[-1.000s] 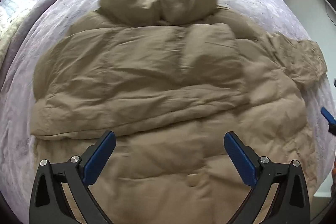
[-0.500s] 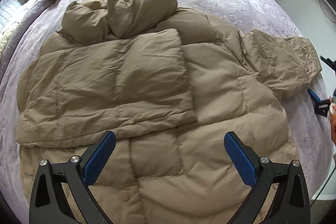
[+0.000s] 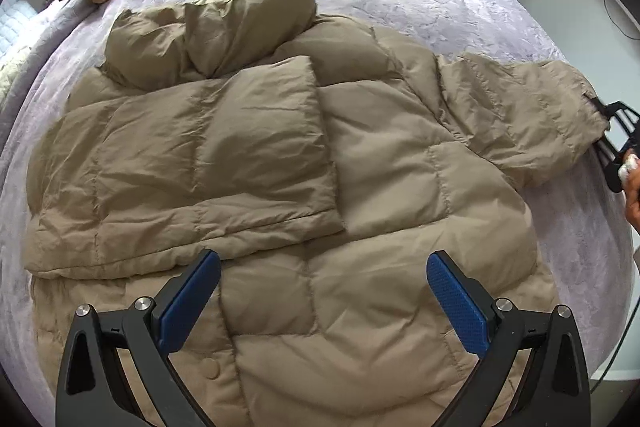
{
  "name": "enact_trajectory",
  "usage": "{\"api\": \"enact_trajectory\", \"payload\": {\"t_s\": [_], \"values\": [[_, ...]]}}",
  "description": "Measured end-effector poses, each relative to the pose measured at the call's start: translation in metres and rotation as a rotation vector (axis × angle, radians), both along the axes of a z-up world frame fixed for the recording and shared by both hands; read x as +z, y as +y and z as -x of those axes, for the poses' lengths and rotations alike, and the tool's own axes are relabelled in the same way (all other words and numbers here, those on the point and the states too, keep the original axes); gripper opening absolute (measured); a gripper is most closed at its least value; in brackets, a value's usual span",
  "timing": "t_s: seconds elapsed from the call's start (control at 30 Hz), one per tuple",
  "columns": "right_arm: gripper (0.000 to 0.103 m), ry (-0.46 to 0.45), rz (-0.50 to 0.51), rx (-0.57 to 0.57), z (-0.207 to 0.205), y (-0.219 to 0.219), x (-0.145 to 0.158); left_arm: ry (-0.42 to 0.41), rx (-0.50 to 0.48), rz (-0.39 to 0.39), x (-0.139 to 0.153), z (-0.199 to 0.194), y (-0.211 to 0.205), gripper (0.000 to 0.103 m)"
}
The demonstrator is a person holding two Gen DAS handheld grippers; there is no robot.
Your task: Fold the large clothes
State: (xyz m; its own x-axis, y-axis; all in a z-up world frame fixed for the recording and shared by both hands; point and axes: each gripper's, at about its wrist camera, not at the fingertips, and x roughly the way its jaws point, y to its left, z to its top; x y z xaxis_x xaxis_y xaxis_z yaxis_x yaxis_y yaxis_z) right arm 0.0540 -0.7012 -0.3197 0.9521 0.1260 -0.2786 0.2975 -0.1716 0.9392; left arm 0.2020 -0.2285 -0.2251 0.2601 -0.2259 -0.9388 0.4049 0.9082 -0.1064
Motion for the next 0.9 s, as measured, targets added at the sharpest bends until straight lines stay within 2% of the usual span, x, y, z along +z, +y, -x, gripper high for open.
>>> {"api": "enact_trajectory", "payload": {"t_s": [0.13, 0.23, 0.4, 0.5, 0.6, 0.73, 0.83, 0.9], "values": [[0.008, -0.131, 0.098, 0.091, -0.014, 0.013, 0.034, 0.035, 0.035, 0.019, -0.004, -0.006, 0.022, 0.103], [0.007, -0.192, 0.200, 0.197, -0.031, 0.034, 0.071, 0.011, 0.077, 0.015, -0.002, -0.009, 0.041, 0.103], [0.008, -0.267, 0.363, 0.350, -0.067, 0.095, 0.131, -0.056, 0.131, 0.018, 0.011, -0.019, 0.080, 0.103], [0.008, -0.267, 0.484, 0.453, -0.097, 0.150, 0.161, -0.100, 0.152, 0.008, 0.019, -0.026, 0.104, 0.103], [0.008, -0.212, 0.652, 0.572, -0.126, 0.220, 0.179, -0.131, 0.182, -0.001, 0.026, -0.036, 0.138, 0.103], [0.008, -0.078, 0.869, 0.752, -0.164, 0.320, 0.170, -0.139, 0.231, -0.011, 0.029, -0.049, 0.182, 0.103], [0.008, 0.118, 1.056, 0.902, -0.189, 0.405, 0.132, -0.138, 0.271, -0.013, 0.026, -0.054, 0.212, 0.103], [0.008, 0.177, 1.092, 0.965, -0.200, 0.434, 0.103, -0.134, 0.284, -0.015, 0.023, -0.055, 0.226, 0.103]]}}
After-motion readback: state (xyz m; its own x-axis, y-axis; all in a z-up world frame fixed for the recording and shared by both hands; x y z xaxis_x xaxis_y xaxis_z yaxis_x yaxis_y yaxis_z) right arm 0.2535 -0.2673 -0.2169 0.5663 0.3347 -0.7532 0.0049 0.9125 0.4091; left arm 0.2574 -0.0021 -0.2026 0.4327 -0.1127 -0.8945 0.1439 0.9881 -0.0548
